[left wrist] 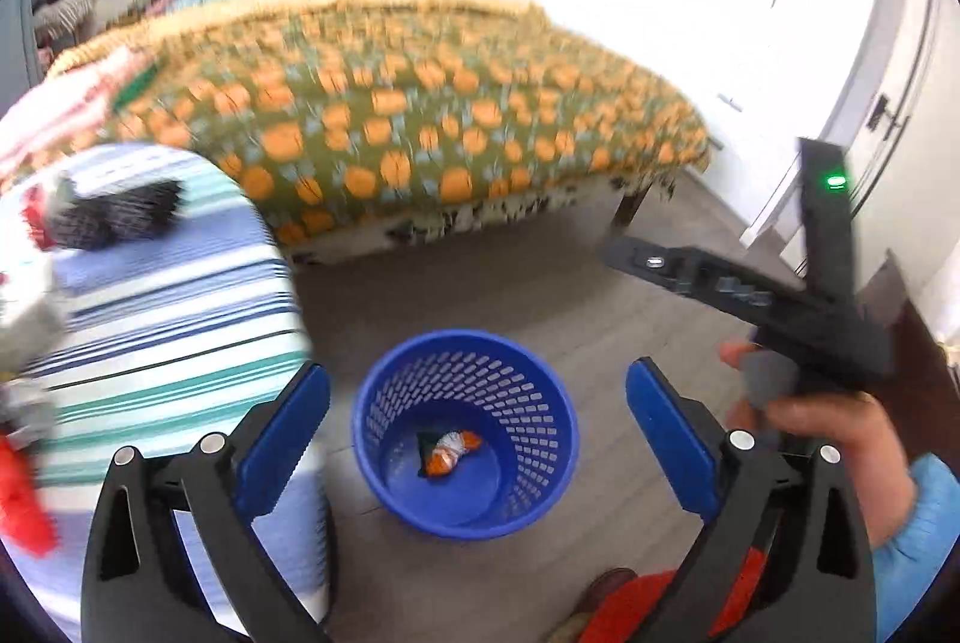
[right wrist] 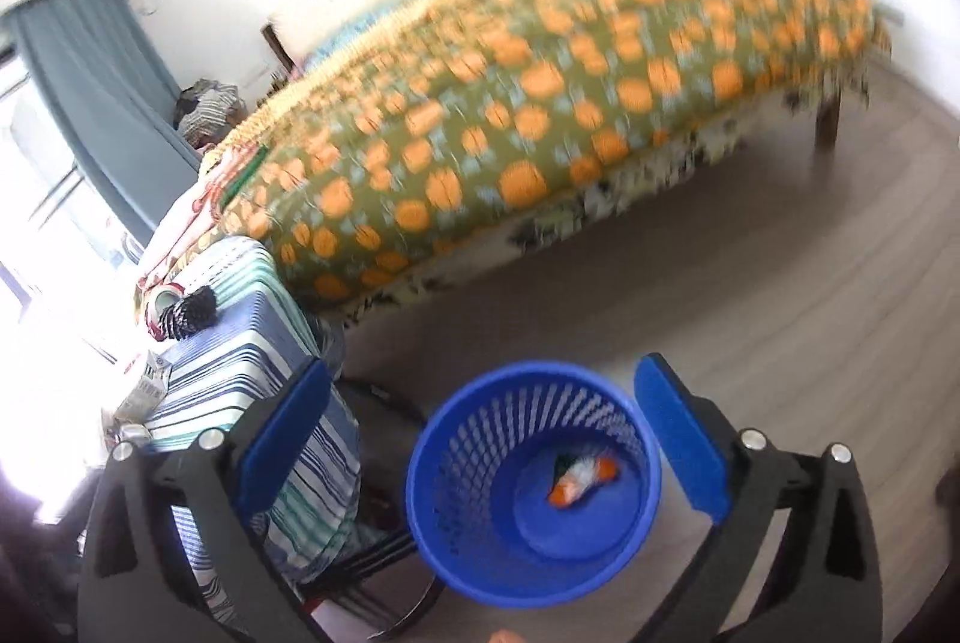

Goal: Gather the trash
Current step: 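Move both grippers back over the table toward the remaining trash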

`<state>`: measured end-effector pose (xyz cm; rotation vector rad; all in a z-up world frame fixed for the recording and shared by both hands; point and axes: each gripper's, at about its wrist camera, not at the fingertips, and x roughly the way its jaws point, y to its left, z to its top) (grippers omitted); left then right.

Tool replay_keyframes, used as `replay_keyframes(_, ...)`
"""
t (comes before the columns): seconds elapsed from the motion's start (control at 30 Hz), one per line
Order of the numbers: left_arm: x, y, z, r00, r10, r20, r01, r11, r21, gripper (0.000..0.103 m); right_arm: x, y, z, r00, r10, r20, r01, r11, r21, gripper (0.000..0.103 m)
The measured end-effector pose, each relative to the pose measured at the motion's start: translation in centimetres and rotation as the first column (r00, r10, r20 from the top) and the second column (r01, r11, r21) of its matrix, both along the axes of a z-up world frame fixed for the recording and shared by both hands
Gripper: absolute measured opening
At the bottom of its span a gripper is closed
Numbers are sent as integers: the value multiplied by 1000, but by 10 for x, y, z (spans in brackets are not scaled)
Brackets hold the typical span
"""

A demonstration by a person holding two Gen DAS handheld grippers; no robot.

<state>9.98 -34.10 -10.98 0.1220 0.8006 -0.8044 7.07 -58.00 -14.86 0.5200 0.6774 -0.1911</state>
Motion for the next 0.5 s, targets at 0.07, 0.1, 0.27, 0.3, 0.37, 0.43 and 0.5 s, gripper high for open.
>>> replay_keyframes(0.07,-12,31,7,999,20,28,-20,1000,7,98,-1,26,12,999,39,24,-37,996,-84,98)
replay_keyframes(0.1,-16,52,6,998,50,36,-51,999,17,98,-3,41,16,997,66,34,-62,991,-117,98)
replay_keyframes(0.27,-25,158,-22,972,237,-3,-235,967,94,98,-10,125,22,971,232,55,-218,958,-187,98)
replay_keyframes(0.3,-25,177,-28,963,270,-11,-267,957,113,98,-11,146,21,962,268,46,-255,947,-197,98)
replay_keyframes(0.37,-23,214,-36,941,339,-8,-334,929,157,98,-13,189,19,941,338,25,-325,920,-218,98)
replay_keyframes(0.43,-18,249,-40,916,401,12,-396,898,194,98,-14,226,17,916,400,-4,-390,890,-238,98)
replay_keyframes(0.5,-11,276,-40,899,438,15,-432,878,209,98,-13,264,13,889,455,-46,-451,857,-250,98)
